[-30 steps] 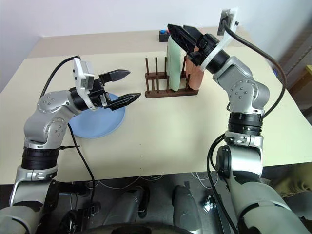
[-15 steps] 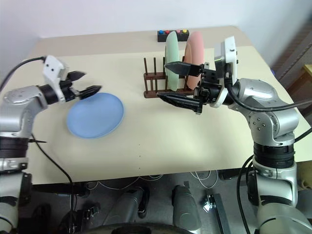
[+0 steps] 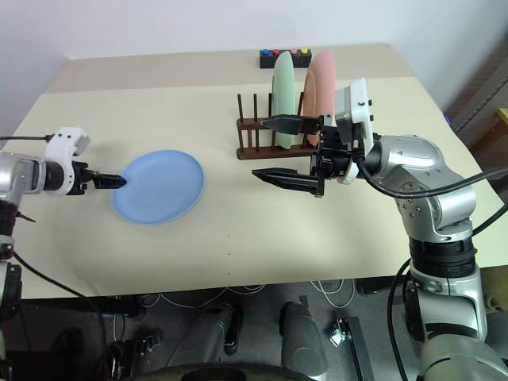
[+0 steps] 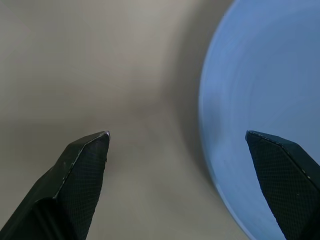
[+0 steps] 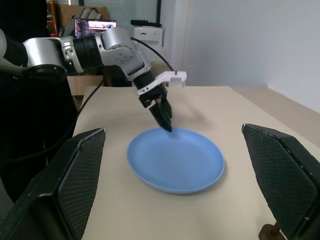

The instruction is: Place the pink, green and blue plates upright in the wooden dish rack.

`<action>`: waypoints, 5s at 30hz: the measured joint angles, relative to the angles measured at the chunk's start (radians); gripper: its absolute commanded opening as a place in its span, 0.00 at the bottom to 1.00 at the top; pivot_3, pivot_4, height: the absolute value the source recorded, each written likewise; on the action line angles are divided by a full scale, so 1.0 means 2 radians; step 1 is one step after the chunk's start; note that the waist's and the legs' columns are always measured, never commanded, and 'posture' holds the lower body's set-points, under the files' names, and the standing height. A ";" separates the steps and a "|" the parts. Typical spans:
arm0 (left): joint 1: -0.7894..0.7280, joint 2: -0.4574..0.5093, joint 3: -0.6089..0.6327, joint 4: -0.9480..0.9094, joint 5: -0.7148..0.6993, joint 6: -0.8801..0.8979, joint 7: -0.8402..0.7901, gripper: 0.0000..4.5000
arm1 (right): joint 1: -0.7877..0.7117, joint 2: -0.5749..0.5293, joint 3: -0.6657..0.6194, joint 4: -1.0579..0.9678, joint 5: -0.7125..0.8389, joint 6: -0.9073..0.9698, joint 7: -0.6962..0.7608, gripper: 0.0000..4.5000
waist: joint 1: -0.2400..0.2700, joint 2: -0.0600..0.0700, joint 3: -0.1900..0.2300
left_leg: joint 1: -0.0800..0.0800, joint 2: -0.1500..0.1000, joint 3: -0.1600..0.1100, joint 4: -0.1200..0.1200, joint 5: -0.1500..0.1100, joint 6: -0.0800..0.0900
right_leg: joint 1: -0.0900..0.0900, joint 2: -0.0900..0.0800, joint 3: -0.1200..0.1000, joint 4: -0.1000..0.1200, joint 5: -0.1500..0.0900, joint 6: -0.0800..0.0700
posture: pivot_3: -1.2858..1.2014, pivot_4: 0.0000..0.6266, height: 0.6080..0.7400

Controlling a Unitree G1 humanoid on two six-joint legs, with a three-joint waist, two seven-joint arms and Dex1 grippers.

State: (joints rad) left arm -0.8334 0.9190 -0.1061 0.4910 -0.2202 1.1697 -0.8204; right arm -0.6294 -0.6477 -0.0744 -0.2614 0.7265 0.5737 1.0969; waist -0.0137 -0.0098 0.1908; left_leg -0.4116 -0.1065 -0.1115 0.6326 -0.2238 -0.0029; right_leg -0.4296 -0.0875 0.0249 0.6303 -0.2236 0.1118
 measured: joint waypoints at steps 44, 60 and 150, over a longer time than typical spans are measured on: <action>-0.025 -0.230 0.456 -0.082 -0.265 0.098 0.177 0.00 | -0.042 0.007 0.063 0.005 -0.127 -0.081 -0.050 1.00 | 0.000 -0.001 0.000 | 0.000 0.000 0.000 0.000 0.001 -0.001 | 0.000 0.000 0.000 0.001 0.000 0.000 | 0.52 0.24 1.00; 0.023 -0.417 0.436 -0.284 -0.301 -0.127 0.374 0.00 | -0.137 0.002 0.184 0.115 -0.639 -0.541 -0.305 1.00 | -0.001 -0.005 -0.001 | 0.000 0.000 0.000 -0.001 0.003 -0.006 | 0.000 0.000 0.000 0.001 0.000 0.000 | 0.52 0.24 1.00; 0.213 -0.018 0.175 -0.295 -0.294 -0.221 -0.153 0.98 | -0.208 0.275 -0.147 0.207 0.217 0.114 -0.427 0.00 | -0.015 -0.002 0.001 | 0.001 0.003 0.000 -0.004 0.002 -0.003 | -0.002 0.002 0.001 0.000 0.001 -0.003 | 0.52 0.24 1.00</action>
State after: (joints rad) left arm -0.4075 0.8823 0.2430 -0.0993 -0.8078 0.7284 -1.1261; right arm -1.0450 -0.0978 -0.3680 0.1534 1.1614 0.8011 0.2429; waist -0.0438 -0.0145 0.1920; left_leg -0.4089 -0.1006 -0.1117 0.6241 -0.2196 -0.0097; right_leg -0.4329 -0.0831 0.0265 0.6308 -0.2221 0.1055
